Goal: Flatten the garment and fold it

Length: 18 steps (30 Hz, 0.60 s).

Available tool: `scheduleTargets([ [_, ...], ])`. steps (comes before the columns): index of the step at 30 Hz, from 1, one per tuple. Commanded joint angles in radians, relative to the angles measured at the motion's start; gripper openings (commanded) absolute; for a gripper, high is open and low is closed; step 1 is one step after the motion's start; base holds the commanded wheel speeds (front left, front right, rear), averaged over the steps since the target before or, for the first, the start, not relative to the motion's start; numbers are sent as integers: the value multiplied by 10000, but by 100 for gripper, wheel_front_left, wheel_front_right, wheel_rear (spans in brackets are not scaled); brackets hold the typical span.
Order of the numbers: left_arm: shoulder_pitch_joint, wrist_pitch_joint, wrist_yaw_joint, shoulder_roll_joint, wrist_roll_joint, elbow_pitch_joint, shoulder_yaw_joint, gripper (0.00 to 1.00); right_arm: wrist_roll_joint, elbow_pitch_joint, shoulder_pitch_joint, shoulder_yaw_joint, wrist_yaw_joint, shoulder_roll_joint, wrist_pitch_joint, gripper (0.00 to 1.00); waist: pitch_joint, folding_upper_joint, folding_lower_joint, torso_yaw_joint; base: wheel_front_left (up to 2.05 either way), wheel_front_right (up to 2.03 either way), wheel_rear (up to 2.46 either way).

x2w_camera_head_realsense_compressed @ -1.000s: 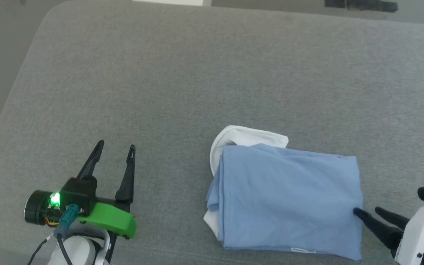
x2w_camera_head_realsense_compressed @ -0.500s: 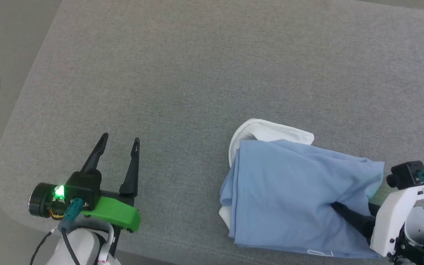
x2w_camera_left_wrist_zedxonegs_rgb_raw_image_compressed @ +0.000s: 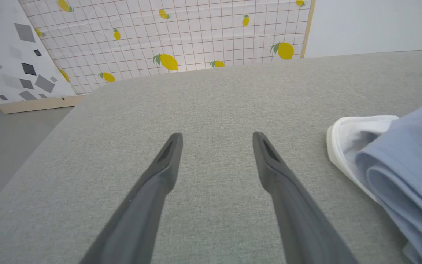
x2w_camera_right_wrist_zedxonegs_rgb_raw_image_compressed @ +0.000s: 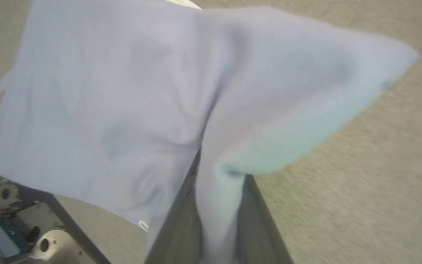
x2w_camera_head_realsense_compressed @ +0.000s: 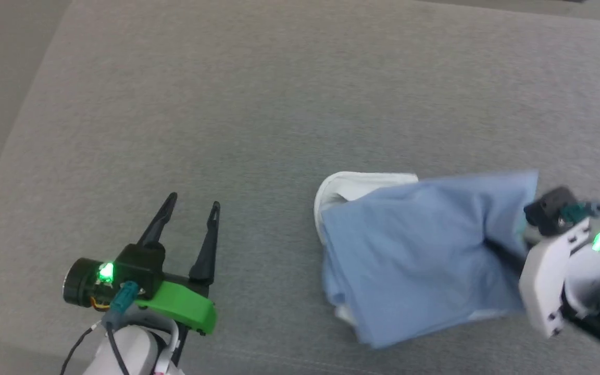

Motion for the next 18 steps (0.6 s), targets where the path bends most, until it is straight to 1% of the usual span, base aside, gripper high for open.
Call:
scheduleTargets([
  [1, -91, 65, 8, -84, 30, -77, -59, 100, -307, -188, -582, 304, -21, -487, -109, 0, 182, 0, 0, -969, 0, 0, 0],
  [6, -21, 233, 59, -144, 11, -454, -201, 100, -1025, -395, -2443, 1746, -21, -2122, -334, 0, 788, 0, 0, -2225, 0, 0, 0],
  [10, -71, 345, 91, -86, 53, -755, -243, 100, -1454, -105, -3649, 2488, -21, -3282, -732, 0, 1342, 0, 0, -2980, 0, 0, 0],
  [14, -169, 426, 145, 8, 107, -1063, -215, 100, -1855, 564, -4367, 2864, -21, -4228, -1315, 0, 1972, 0, 0, -3487, 0, 0, 0],
  [18, -347, 475, 221, 61, 218, -1257, -202, 100, -1997, 1681, -4651, 2637, -21, -4893, -1993, 0, 2527, 0, 0, -3622, 0, 0, 0],
])
